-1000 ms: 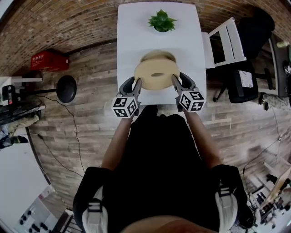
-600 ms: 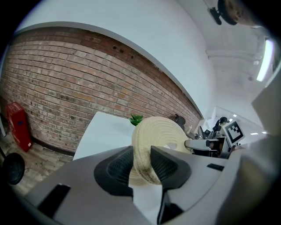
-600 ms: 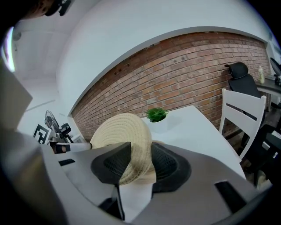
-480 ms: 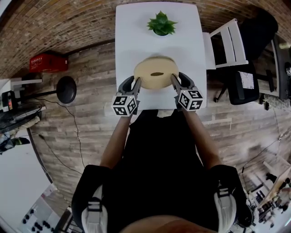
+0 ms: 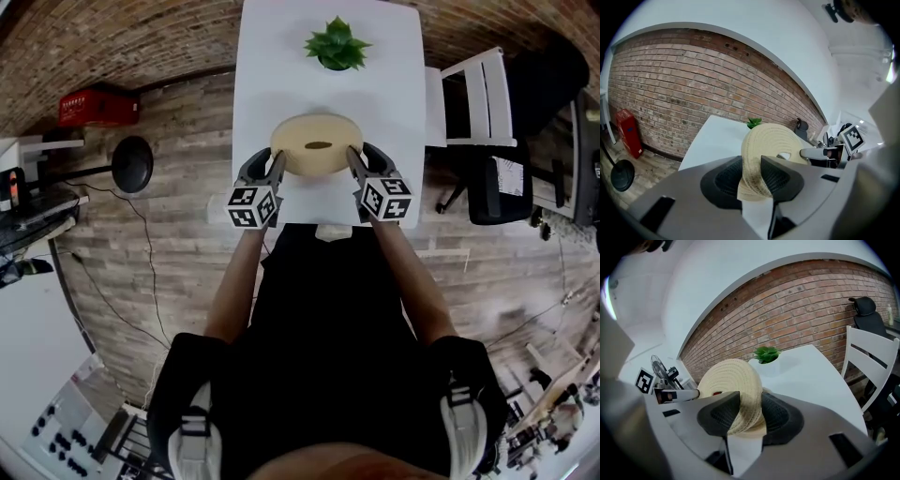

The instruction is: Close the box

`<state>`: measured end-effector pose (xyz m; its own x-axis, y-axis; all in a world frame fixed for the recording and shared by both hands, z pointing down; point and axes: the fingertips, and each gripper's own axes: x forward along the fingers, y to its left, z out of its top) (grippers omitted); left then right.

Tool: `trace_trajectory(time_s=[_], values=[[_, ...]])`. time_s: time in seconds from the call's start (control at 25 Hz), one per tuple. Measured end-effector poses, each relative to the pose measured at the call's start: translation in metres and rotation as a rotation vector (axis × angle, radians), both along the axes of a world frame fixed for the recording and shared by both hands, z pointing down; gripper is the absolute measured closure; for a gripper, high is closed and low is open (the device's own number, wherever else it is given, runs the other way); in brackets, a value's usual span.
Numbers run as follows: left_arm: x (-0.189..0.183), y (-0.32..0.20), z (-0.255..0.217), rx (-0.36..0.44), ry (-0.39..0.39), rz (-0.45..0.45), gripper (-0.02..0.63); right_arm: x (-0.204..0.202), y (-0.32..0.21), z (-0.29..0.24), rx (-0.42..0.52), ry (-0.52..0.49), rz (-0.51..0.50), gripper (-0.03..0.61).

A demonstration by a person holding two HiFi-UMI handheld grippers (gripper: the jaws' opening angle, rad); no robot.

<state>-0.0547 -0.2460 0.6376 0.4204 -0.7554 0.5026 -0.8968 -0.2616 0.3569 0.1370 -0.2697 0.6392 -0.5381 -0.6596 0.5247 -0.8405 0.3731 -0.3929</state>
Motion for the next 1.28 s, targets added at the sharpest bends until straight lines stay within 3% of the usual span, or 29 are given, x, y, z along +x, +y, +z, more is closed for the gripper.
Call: trace_trajectory(time_s=[0.4,1.28], values=[[0.005,-0.004,0.026,-0.047,0.001,-0.023,0.483,0.004,-0.011,0.024,-0.052,0.025,-0.039,0.433],[0.007,-0.017,0.059,-0.147,-0.004,-0.004,0.482,0.005,-0.026,0.054,-0.143,0.039,-0.006,0.426]])
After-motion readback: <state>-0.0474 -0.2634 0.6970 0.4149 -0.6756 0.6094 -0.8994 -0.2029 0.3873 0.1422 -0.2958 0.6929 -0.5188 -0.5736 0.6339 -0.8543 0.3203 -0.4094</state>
